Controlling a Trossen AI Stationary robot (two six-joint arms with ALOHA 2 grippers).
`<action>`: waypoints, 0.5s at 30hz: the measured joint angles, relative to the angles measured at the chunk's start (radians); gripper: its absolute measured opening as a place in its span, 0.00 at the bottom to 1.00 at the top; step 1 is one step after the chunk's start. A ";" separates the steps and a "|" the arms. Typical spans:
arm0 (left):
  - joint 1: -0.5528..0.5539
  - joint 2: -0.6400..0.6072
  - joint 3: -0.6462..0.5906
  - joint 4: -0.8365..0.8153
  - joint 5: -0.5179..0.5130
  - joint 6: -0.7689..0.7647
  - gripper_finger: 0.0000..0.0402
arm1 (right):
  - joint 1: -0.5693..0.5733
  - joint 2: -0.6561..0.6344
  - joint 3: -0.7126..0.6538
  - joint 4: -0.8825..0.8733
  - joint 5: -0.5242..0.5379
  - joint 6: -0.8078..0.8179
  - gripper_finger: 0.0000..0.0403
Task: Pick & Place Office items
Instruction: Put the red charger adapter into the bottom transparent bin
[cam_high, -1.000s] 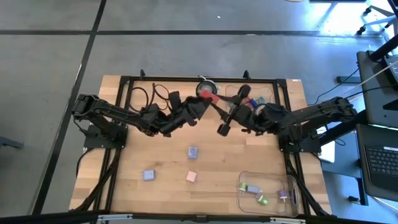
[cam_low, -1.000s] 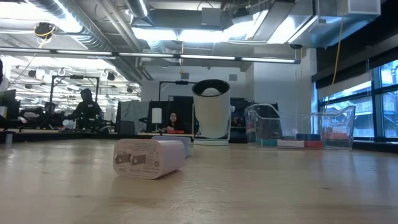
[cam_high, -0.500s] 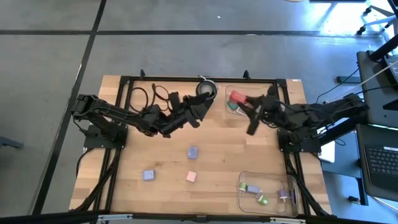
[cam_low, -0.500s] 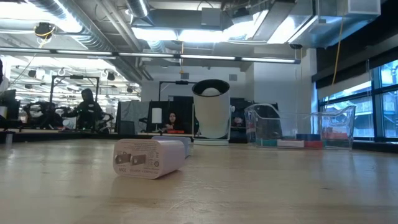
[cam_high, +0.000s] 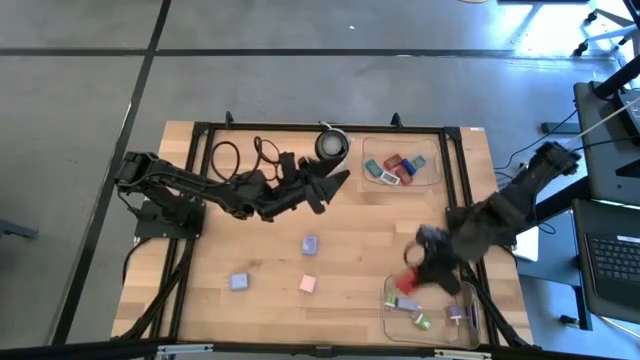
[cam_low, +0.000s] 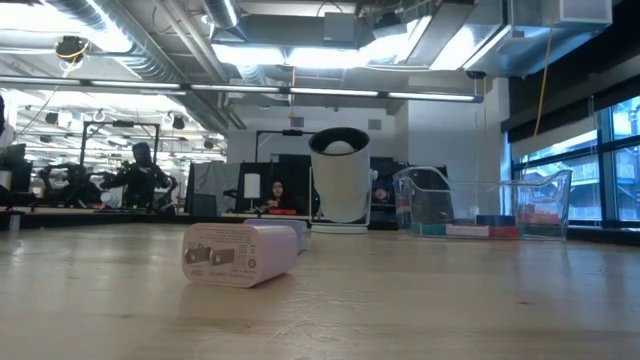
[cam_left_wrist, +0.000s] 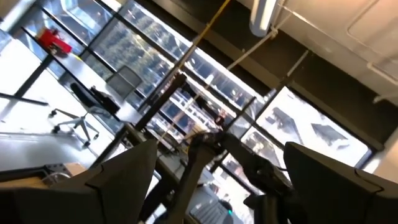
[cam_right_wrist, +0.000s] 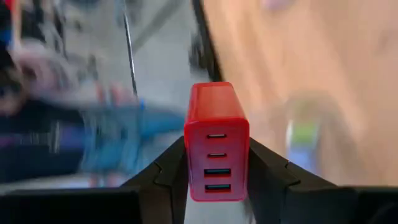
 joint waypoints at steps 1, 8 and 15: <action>0.000 0.000 0.000 -0.009 0.009 0.000 0.86 | 0.028 0.018 0.000 -0.006 -0.028 0.038 0.31; 0.000 0.000 0.000 -0.060 0.057 0.000 0.86 | 0.152 0.179 0.000 -0.058 -0.140 0.298 0.31; 0.000 0.000 0.000 -0.063 0.057 0.000 0.86 | 0.189 0.359 0.000 -0.133 -0.297 0.373 0.32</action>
